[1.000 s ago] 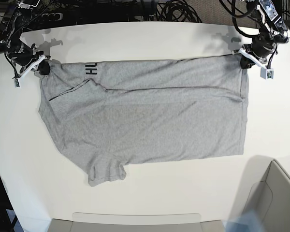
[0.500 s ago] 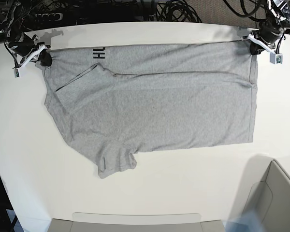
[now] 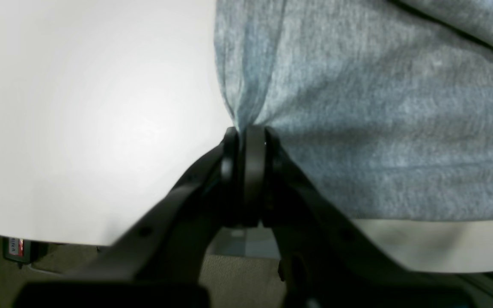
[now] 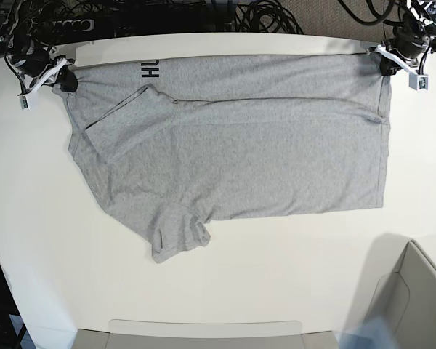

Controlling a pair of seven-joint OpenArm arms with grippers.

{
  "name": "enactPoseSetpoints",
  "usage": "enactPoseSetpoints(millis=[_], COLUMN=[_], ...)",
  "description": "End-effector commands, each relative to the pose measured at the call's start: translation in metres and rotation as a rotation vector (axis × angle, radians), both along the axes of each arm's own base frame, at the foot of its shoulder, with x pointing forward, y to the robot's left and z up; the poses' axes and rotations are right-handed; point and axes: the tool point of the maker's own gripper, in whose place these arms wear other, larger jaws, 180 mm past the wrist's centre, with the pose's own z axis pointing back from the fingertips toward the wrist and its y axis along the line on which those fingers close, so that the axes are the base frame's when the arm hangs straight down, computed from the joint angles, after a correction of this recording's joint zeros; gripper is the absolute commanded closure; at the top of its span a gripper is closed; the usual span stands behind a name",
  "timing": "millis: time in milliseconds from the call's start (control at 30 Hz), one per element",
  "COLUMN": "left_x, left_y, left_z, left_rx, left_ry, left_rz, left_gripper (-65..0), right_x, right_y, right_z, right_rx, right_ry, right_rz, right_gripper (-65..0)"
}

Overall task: Fold the T-shirt properly
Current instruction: 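Grasp the folded edge with both grippers and drag it away from the hem, then release the edge and move both grippers toward the shirt's hem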

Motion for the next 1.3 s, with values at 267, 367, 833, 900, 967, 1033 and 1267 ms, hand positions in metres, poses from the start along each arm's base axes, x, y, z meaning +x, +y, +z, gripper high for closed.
enactPoseSetpoints(millis=[267, 367, 833, 900, 967, 1033, 1267], left_x=[-0.048, -0.047, -0.023, -0.022, -0.021, -0.015, 0.008], left_y=[0.011, 0.011, 0.021, 0.02, 0.02, 0.021, 0.021], left_z=[-0.014, -0.014, 0.009, 0.009, 0.01, 0.016, 0.04], left_rx=[0.054, 0.055, 0.125, 0.124, 0.126, 0.143, 0.202], left_ry=[0.229, 0.226, 0.165, 0.163, 0.16, 0.137, 0.041], left_rz=[0.009, 0.009, -0.035, -0.04, -0.039, -0.046, -0.084], left_gripper=[-17.1, -17.1, -17.4, -18.2, -21.7, -25.6, -29.9], right_x=[-0.033, -0.029, -0.022, -0.017, -0.017, -0.017, -0.016], right_y=[-0.028, -0.028, -0.028, -0.029, -0.029, -0.029, -0.028], right_z=[0.008, 0.018, 0.024, 0.026, 0.026, 0.026, 0.026], right_rx=[-0.181, -0.205, -0.217, -0.219, -0.219, -0.219, -0.216], right_ry=[0.137, 0.112, 0.086, 0.076, 0.075, 0.075, 0.073], right_rz=[-0.016, -0.002, 0.004, 0.003, 0.003, 0.003, 0.002], right_gripper=[-17.6, -21.8, -22.2, -22.2, -22.3, -22.3, -22.4])
